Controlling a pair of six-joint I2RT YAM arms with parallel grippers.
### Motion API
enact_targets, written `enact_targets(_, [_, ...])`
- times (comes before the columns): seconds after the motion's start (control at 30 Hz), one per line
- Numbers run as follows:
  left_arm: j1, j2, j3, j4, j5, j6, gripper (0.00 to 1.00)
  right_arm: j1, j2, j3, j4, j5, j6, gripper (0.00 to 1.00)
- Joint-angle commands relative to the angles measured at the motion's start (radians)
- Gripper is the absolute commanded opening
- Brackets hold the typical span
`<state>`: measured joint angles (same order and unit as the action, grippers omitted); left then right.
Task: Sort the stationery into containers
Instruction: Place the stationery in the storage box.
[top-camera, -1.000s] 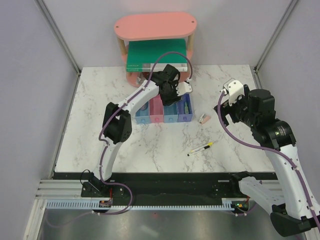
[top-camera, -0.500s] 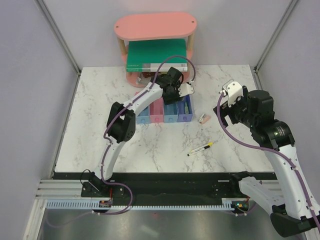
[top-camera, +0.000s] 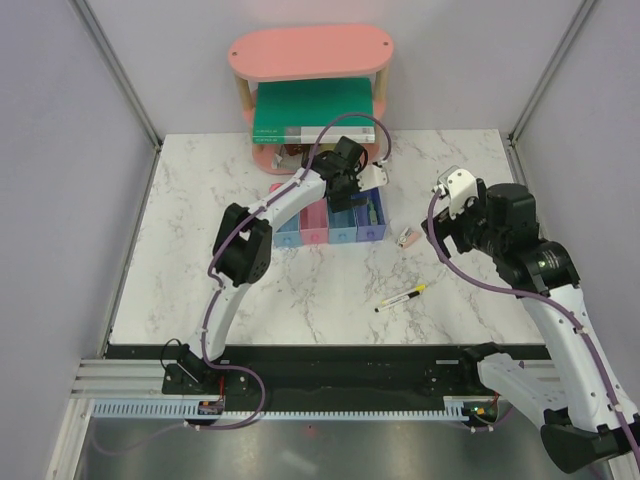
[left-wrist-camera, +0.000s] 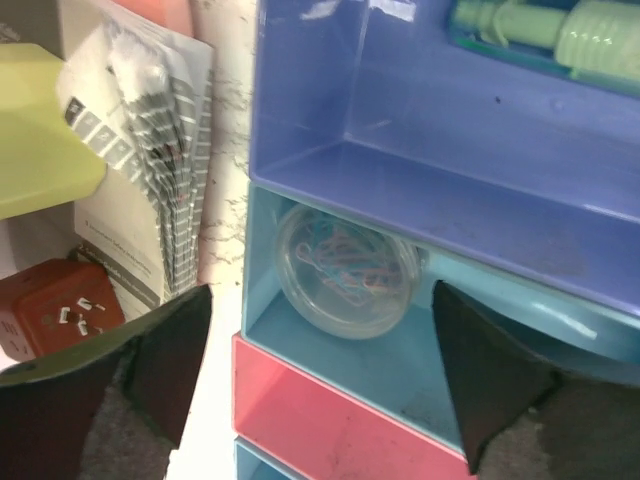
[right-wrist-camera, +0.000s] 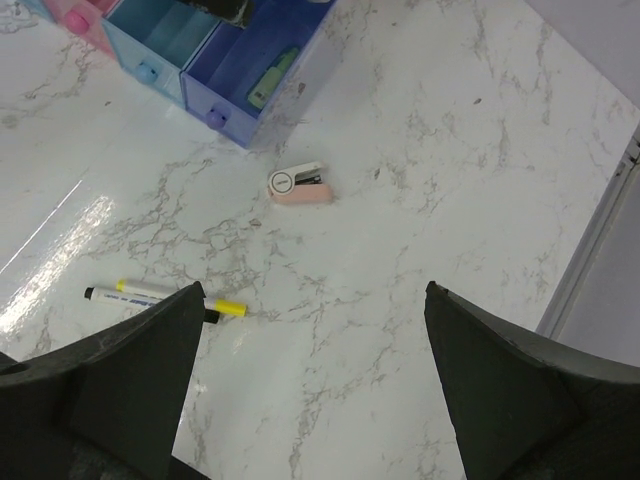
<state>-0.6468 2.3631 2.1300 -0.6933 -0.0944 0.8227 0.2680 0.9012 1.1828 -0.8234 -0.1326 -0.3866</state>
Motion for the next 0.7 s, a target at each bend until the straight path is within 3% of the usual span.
enact_targets(0.0, [-0.008, -0.083, -0.031, 0.101, -0.03, 0.0, 1.0, -0.001, 0.031, -0.038, 0.049, -0.044, 0.048, 0.98])
enact_targets(0.23, [-0.027, -0.182, -0.113, 0.103, -0.012, -0.043, 1.0, -0.018, 0.116, -0.098, 0.17, -0.019, 0.152, 0.98])
enact_targets(0.53, [-0.063, -0.563, -0.385, 0.057, 0.082, -0.069, 1.0, -0.18, 0.392, -0.094, 0.259, -0.156, 0.287, 0.97])
enact_targets(0.67, [-0.068, -0.731, -0.493, 0.011, 0.075, -0.048, 1.0, -0.251, 0.537, -0.043, 0.251, -0.229, 0.356, 0.91])
